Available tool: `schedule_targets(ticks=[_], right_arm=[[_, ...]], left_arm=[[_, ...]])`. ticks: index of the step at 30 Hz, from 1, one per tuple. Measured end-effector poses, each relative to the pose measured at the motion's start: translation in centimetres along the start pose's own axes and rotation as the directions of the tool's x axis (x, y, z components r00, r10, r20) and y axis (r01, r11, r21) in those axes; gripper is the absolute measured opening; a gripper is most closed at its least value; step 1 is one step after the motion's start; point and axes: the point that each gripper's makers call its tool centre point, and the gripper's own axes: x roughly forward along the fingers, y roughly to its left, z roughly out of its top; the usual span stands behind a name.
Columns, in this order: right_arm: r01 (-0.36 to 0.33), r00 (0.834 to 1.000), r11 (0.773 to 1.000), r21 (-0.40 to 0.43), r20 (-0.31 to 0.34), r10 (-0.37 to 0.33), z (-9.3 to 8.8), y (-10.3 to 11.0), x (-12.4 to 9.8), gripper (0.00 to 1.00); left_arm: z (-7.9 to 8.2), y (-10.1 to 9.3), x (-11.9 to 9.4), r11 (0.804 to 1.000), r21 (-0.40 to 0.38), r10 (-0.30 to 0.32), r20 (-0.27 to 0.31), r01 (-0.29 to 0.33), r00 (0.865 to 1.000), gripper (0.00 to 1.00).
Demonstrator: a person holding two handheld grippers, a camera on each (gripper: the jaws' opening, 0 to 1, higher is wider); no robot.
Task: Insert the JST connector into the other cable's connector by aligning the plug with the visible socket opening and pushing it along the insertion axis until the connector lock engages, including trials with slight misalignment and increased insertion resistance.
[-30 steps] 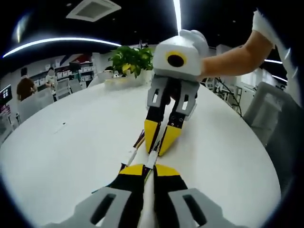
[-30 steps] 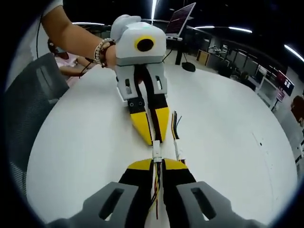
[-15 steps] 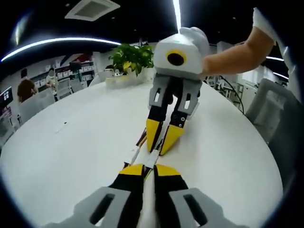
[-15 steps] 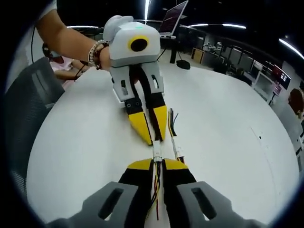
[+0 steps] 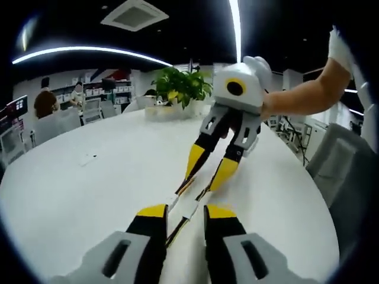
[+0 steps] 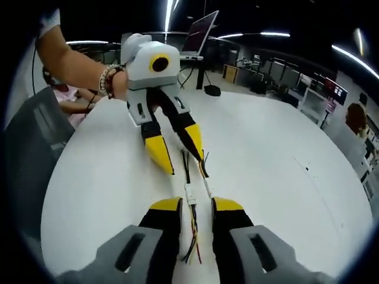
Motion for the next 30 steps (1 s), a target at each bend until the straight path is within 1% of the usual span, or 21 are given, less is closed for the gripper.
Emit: schedule_targets(ticks=[2,3,5,6,7,8,9,10,11,13,15,16,18,20,21,22,23,24,26,30], right_arm=[[0.042,0.998,0.998,0.049,0.041,-0.044,0.5,-0.1,-0.4,0.23],[0.062,0.997,0.996,0.066,0.049,-0.065,0.6,-0.1,-0.8,0.26],[0.088,0.992,0.99,0.11,0.082,-0.098,1.1,0.1,-1.5,0.33],[0.092,0.991,0.99,0.111,0.084,-0.102,1.1,0.2,-1.8,0.35],[0.117,0.987,0.986,0.116,0.093,-0.128,1.3,0.1,-2.2,0.37],[0.12,0.987,0.986,0.114,0.093,-0.131,1.4,0.2,-2.3,0.4],[0.132,0.988,0.986,0.099,0.073,-0.14,1.2,0.3,-2.7,0.42],[0.148,0.986,0.984,0.101,0.063,-0.154,1.1,0.2,-2.9,0.45],[0.164,0.982,0.98,0.114,0.071,-0.173,1.3,0.1,-3.3,0.49],[0.189,0.977,0.973,0.13,0.08,-0.2,1.6,-0.1,-4.1,0.53],[0.218,0.968,0.966,0.14,0.096,-0.233,2.1,-0.3,-5.1,0.54],[0.246,0.959,0.958,0.148,0.11,-0.263,2.5,-0.4,-5.8,0.53],[0.265,0.946,0.948,0.176,0.145,-0.291,3.4,-0.3,-6.9,0.55],[0.283,0.935,0.937,0.203,0.161,-0.317,3.8,-0.1,-7.9,0.59],[0.285,0.934,0.936,0.208,0.162,-0.32,3.9,0.1,-8.3,0.61],[0.293,0.925,0.924,0.244,0.173,-0.339,4.2,0.2,-9.0,0.63],[0.296,0.922,0.922,0.251,0.177,-0.344,4.4,0.2,-9.3,0.65],[0.314,0.908,0.912,0.262,0.198,-0.37,5.0,0.2,-10.4,0.67],[0.335,0.896,0.905,0.261,0.209,-0.392,5.5,0.3,-11.4,0.67],[0.364,0.88,0.897,0.251,0.224,-0.419,6.2,1.2,-13.1,0.66]], left_arm=[[0.3,-0.4,-0.3,1.0,-0.004,-0.005,0.001,0.005,1.0,0.19],[0.5,-0.7,-0.5,1.0,-0.004,-0.003,0.0,0.003,1.0,0.2],[1.1,-1.3,-1.2,1.0,0.008,0.004,0.013,-0.004,1.0,0.23],[1.2,-1.3,-1.4,1.0,0.008,0.005,0.016,-0.005,1.0,0.24],[1.6,-1.5,-1.8,1.0,-0.004,0.01,0.029,-0.009,1.0,0.25],[1.9,-1.6,-2.0,1.0,-0.023,0.017,0.039,-0.016,0.999,0.28],[2.2,-1.8,-2.5,0.999,-0.041,0.026,0.05,-0.024,0.998,0.31],[2.4,-1.9,-2.8,0.999,-0.043,0.034,0.059,-0.031,0.998,0.35],[2.7,-2.2,-3.3,0.998,-0.039,0.042,0.072,-0.04,0.997,0.4],[2.9,-2.5,-3.9,0.998,-0.046,0.057,0.075,-0.053,0.996,0.48],[3.2,-2.7,-4.7,0.991,-0.11,0.08,0.077,-0.072,0.994,0.56],[3.8,-2.9,-5.4,0.99,-0.123,0.087,0.105,-0.074,0.991,0.58],[4.8,-2.9,-6.5,0.986,-0.131,0.124,0.152,-0.104,0.981,0.59],[5.3,-2.9,-7.4,0.983,-0.128,0.148,0.161,-0.128,0.976,0.6],[5.5,-3.0,-7.8,0.981,-0.129,0.164,0.161,-0.144,0.973,0.62],[5.7,-3.0,-8.2,0.979,-0.135,0.174,0.159,-0.153,0.972,0.64],[5.9,-3.1,-8.5,0.976,-0.145,0.185,0.155,-0.163,0.97,0.67],[6.5,-3.2,-9.2,0.97,-0.163,0.207,0.174,-0.179,0.963,0.7],[7.5,-3.5,-10.3,0.962,-0.186,0.235,0.203,-0.198,0.95,0.74],[8.4,-4.3,-12.0,0.952,-0.205,0.271,0.222,-0.227,0.937,0.77]])
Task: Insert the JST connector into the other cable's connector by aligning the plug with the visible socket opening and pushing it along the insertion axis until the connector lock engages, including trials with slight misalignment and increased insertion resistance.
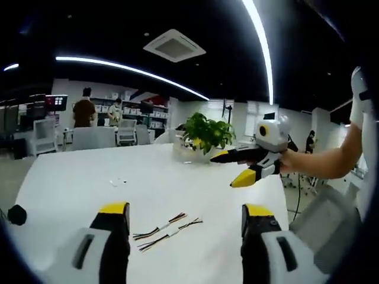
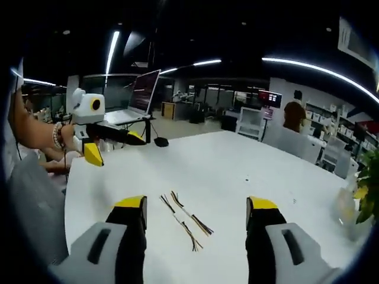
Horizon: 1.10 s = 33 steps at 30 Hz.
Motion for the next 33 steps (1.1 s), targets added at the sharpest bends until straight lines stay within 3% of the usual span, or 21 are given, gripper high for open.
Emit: schedule_targets(ticks=[3,7,15,22,25,26,30,33], right_arm=[[0.018,1.0,1.0,-0.001,-0.009,-0.018,0.0,0.2,-1.2,0.67],[0.046,0.999,0.999,0.009,0.012,-0.046,0.4,0.5,-2.7,0.68],[0.101,0.994,0.994,0.049,0.044,-0.103,1.0,1.2,-6.1,0.71],[0.134,0.987,0.989,0.061,0.083,-0.139,1.7,2.8,-9.3,0.72],[0.157,0.981,0.985,0.064,0.104,-0.163,2.0,3.4,-10.5,0.73],[0.159,0.981,0.985,0.063,0.106,-0.165,1.9,3.6,-10.7,0.73],[0.184,0.976,0.981,0.056,0.112,-0.189,1.6,4.5,-12.0,0.77],[0.176,0.977,0.981,0.084,0.104,-0.184,0.5,5.5,-12.8,0.78]], left_arm=[[0.6,-0.4,-1.4,0.999,-0.032,0.034,0.015,-0.034,0.999,0.8],[1.6,-0.7,-3.3,0.996,-0.013,0.089,0.044,-0.089,0.995,0.84],[1.5,-1.1,-7.7,0.981,-0.061,0.189,0.068,-0.185,0.98,0.91],[1.8,-0.8,-12.0,0.95,-0.107,0.304,0.121,-0.292,0.945,0.92],[1.4,-1.0,-13.1,0.943,-0.119,0.324,0.112,-0.311,0.939,0.94],[0.9,-0.8,-13.8,0.932,-0.13,0.35,0.095,-0.337,0.932,0.95],[0.2,-0.9,-15.6,0.917,-0.141,0.387,0.1,-0.372,0.916,0.98],[-0.4,-0.9,-17.2,0.897,-0.208,0.419,0.112,-0.391,0.901,0.98]])
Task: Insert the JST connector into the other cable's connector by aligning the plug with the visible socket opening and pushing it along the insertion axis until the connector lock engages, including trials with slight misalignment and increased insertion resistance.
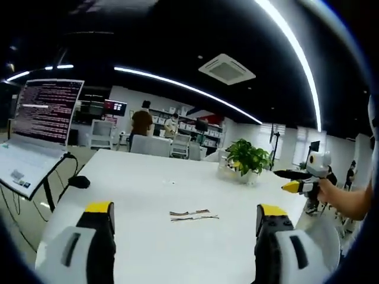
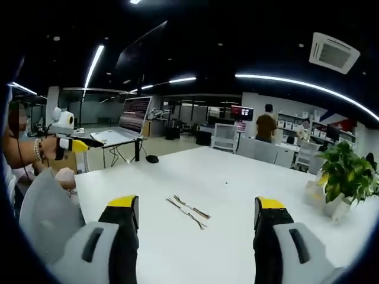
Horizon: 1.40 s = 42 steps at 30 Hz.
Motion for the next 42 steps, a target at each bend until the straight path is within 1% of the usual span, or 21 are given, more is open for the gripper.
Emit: schedule_targets(ticks=[2,3,6,9,13,15,19,21,24,26,29,37,42], right_arm=[[0.009,1.0,1.0,0.01,-0.023,-0.008,-1.0,0.3,-0.5,0.79],[0.011,0.999,1.0,0.011,-0.03,-0.011,-1.4,0.3,-0.7,0.79],[0.016,0.999,0.999,0.045,-0.047,-0.013,-2.7,0.7,-1.2,0.78],[0.02,0.997,0.999,0.043,-0.073,-0.017,-3.9,1.1,-1.4,0.78],[0.019,0.995,0.998,0.058,-0.102,-0.013,-5.0,1.3,-1.5,0.77],[0.023,0.993,0.999,0.047,-0.116,-0.017,-5.2,1.2,-1.6,0.77],[0.027,0.993,0.999,0.042,-0.116,-0.022,-5.1,0.9,-1.8,0.77],[0.035,0.99,0.999,0.032,-0.135,-0.03,-5.6,0.6,-2.2,0.77],[0.044,0.989,0.998,0.051,-0.144,-0.036,-6.2,0.3,-2.6,0.77],[0.037,0.987,0.997,0.063,-0.156,-0.027,-6.8,0.4,-2.8,0.77],[0.046,0.981,0.998,0.046,-0.193,-0.037,-7.9,0.3,-3.2,0.77],[0.03,0.978,0.998,0.061,-0.206,-0.017,-8.8,0.6,-3.4,0.78],[0.037,0.977,0.997,0.075,-0.213,-0.02,-9.3,0.4,-3.5,0.78]], left_arm=[[-0.2,0.4,-0.9,1.0,-0.016,0.018,0.013,-0.017,1.0,0.99],[-0.4,0.7,-1.1,0.999,-0.021,0.027,0.01,-0.027,1.0,0.99],[-1.7,1.4,-2.0,0.998,-0.023,0.049,-0.019,-0.05,0.999,0.99],[-2.6,2.0,-2.6,0.997,-0.046,0.068,-0.033,-0.069,0.997,0.99],[-3.9,1.7,-3.3,0.994,-0.072,0.072,-0.061,-0.076,0.996,0.99],[-4.6,1.7,-3.4,0.994,-0.081,0.069,-0.078,-0.076,0.995,0.99],[-5.3,1.5,-3.6,0.992,-0.086,0.082,-0.089,-0.09,0.993,0.99],[-5.7,1.5,-3.6,0.991,-0.097,0.083,-0.1,-0.093,0.992,0.99],[-6.1,1.2,-3.8,0.992,-0.095,0.078,-0.112,-0.088,0.991,0.99],[-6.4,1.1,-3.9,0.991,-0.094,0.082,-0.118,-0.094,0.99,0.99],[-6.7,1.1,-4.0,0.99,-0.107,0.082,-0.12,-0.095,0.989,0.99],[-7.4,0.7,-4.0,0.987,-0.135,0.07,-0.137,-0.089,0.988,0.99],[-7.7,0.9,-4.2,0.986,-0.136,0.077,-0.146,-0.097,0.986,0.99]])
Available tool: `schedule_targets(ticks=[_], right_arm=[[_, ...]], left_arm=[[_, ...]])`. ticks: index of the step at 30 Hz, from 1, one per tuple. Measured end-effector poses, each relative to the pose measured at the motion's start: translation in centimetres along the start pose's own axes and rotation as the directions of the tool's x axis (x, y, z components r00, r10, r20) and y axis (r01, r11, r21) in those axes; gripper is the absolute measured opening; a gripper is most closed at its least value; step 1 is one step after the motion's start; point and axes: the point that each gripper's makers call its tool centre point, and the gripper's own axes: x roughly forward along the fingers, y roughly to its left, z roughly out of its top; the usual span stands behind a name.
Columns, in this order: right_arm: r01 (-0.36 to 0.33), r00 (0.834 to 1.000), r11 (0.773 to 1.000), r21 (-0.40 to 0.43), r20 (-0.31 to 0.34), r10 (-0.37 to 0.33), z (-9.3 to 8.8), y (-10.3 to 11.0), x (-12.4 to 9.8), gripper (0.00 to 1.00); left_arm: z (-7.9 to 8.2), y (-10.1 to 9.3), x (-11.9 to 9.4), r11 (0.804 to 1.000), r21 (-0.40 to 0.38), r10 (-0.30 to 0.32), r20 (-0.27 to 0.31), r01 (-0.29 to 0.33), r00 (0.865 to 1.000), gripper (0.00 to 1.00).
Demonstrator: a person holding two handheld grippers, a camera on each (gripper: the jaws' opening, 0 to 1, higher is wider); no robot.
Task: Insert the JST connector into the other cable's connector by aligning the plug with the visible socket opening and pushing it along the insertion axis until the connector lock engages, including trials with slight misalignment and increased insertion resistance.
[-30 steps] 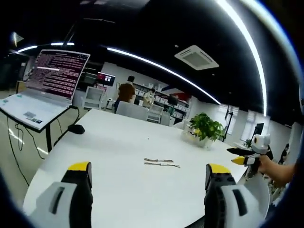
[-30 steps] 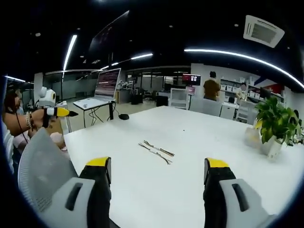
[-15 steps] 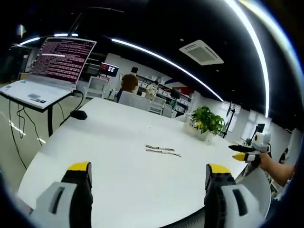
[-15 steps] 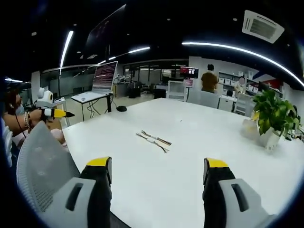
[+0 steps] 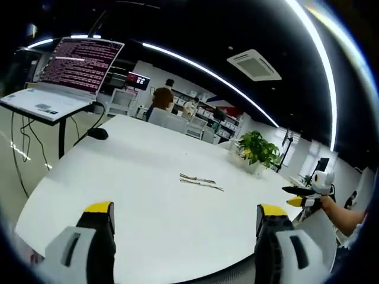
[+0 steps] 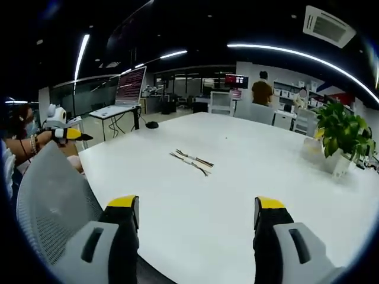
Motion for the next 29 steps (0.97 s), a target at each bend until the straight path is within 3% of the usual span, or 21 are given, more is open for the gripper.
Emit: schedule_targets(ticks=[21,29], right_arm=[[0.02,1.0,0.999,0.04,-0.021,-0.019,-1.6,-0.5,0.0,0.77],[0.033,0.999,0.998,0.054,-0.01,-0.032,-1.4,-0.8,-0.4,0.76]], left_arm=[[-0.2,0.1,-0.1,1.0,0.0,-0.011,-0.016,0.011,1.0,0.99],[-0.4,0.2,0.0,1.0,-0.008,-0.015,-0.021,0.015,1.0,0.99]])
